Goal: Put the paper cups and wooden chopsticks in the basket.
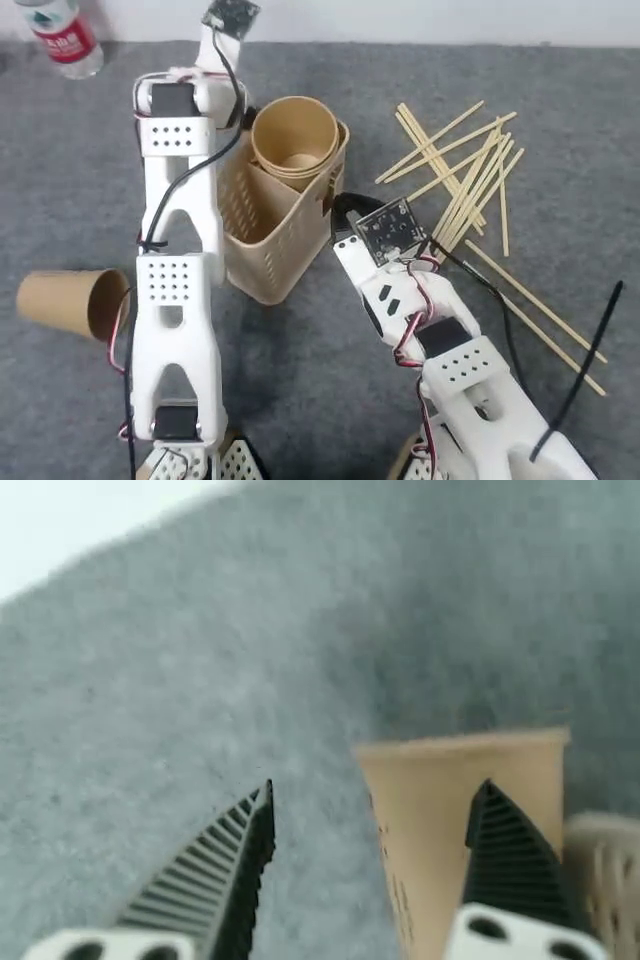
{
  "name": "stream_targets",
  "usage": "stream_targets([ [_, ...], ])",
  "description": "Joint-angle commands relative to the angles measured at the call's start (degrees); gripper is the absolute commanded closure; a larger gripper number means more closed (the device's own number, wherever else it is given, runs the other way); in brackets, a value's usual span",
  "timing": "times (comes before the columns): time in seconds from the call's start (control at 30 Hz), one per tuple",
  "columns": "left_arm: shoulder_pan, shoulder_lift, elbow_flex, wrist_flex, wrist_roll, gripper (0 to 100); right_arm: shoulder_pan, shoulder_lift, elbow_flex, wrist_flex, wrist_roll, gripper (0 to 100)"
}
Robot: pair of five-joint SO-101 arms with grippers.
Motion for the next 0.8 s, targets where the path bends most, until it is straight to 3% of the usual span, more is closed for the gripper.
stream_targets([
  [0.0, -0.62, 3.08, -1.54, 4.84, -4.66, 71, 0.57, -0.04, -0.26, -2.33, 0.97, 99.1],
  [0.33, -2.99, 3.60, -1.36, 5.71, -8.97, 71, 0.66, -0.04, 0.18, -2.77, 0.97, 99.1],
  [0.53, -9.32, 3.52, -1.71, 12.13, -17.76, 71, 0.66, -0.13, 0.35, -2.86, 1.05, 99.1],
  [0.77, -19.69, 3.43, -3.12, 13.19, -23.30, 71, 0.66, -0.13, 0.35, -2.86, 1.05, 99.1],
])
